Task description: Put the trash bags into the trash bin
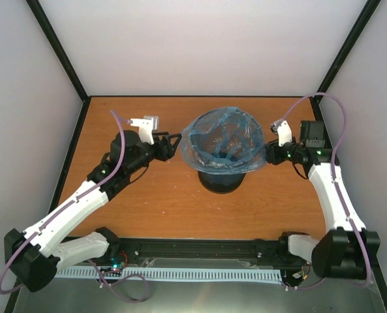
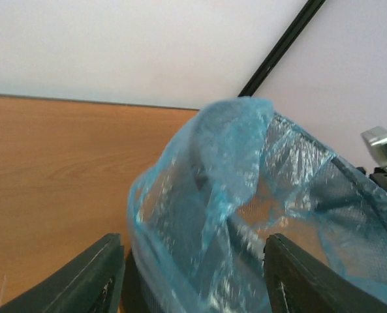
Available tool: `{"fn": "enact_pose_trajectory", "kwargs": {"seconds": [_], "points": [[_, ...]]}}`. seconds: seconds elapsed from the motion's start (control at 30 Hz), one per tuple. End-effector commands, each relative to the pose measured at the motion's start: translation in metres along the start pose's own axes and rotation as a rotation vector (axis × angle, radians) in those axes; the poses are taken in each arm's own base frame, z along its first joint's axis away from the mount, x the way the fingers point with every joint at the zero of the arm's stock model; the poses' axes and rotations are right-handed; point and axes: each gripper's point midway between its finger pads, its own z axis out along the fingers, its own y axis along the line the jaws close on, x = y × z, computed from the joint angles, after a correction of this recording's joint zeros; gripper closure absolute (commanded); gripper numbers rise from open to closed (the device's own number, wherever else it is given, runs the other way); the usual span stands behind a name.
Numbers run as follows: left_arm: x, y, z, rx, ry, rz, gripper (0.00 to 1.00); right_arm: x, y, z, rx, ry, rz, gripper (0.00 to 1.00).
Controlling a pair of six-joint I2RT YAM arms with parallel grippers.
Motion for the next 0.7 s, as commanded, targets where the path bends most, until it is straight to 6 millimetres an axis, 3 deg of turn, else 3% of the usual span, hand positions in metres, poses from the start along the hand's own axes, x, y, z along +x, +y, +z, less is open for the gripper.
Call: {"fn": "enact_pose_trajectory", "kwargs": {"seconds": [0.0, 0.1, 0.27, 0.33, 0.43, 0.5, 0.57, 0.67], "points": [[0.029, 0.005, -0.013, 0.017, 0.054, -0.073, 0.36, 0.008, 0.001, -0.027, 0.107, 0.001, -0.048, 0.46], [0.048, 0.008, -0.014, 0.035, 0.084, -0.097, 0.34, 0.011, 0.009, -0.045, 0.140, 0.000, -0.100, 0.44], [0.061, 0.015, -0.010, 0.024, 0.107, -0.108, 0.34, 0.019, 0.019, -0.071, 0.199, 0.010, -0.281, 0.43], [0.062, 0.016, -0.009, 0.026, 0.103, -0.108, 0.34, 0.029, 0.038, -0.078, 0.140, 0.015, -0.401, 0.40], [0.058, 0.015, -0.007, 0.031, 0.086, -0.105, 0.34, 0.050, 0.075, -0.089, 0.007, 0.009, -0.555, 0.27], [0.054, 0.016, -0.004, 0.026, 0.071, -0.100, 0.34, 0.057, 0.085, -0.092, -0.012, -0.016, -0.589, 0.20], [0.052, 0.015, 0.001, 0.027, 0.069, -0.095, 0.33, 0.056, 0.085, -0.093, 0.008, -0.043, -0.594, 0.18], [0.052, 0.017, 0.013, 0.012, 0.087, -0.090, 0.34, 0.043, 0.070, -0.089, 0.075, -0.063, -0.565, 0.19]]}}
